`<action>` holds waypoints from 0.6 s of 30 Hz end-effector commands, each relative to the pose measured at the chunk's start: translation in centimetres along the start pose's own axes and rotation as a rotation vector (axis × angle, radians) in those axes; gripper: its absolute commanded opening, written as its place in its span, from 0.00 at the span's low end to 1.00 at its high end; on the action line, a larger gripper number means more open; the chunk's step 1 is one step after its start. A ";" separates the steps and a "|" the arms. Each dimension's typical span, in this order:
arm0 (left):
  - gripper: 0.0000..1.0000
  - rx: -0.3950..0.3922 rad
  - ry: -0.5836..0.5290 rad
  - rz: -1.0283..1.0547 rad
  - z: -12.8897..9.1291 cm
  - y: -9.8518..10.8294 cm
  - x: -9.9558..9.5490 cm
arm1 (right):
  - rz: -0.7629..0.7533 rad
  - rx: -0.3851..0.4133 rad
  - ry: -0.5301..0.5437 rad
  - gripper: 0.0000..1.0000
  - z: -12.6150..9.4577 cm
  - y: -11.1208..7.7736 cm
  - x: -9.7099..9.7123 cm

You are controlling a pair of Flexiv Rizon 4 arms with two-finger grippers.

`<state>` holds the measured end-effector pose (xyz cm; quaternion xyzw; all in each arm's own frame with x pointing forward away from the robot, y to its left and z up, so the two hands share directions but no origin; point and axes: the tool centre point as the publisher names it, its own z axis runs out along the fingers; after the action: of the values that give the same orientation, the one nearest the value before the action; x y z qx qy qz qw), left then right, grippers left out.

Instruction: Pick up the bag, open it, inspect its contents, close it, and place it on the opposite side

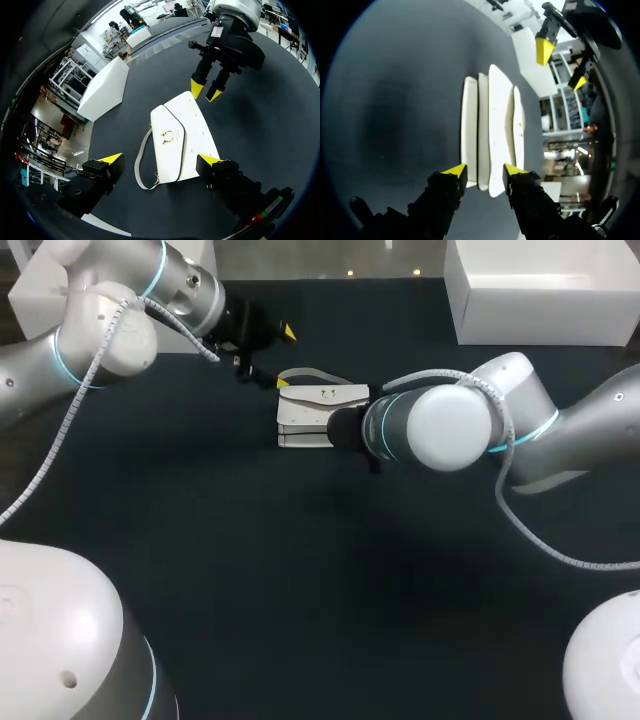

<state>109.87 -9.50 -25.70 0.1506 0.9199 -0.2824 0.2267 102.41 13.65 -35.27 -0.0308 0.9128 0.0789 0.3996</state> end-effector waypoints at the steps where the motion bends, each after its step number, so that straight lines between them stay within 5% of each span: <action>1: 1.00 0.008 -0.017 0.014 0.6 -0.1 0.3 | 0.006 -0.015 -0.263 0.42 1.1 -0.4 0.2; 18: 1.00 0.070 -0.122 0.088 2.7 0.1 1.3 | 0.034 -0.009 -0.266 0.25 2.4 -0.8 0.0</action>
<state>109.66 -10.68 -27.83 0.1841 0.8917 -0.3070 0.2770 104.22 13.44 -36.48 -0.0156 0.9136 0.0845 0.3974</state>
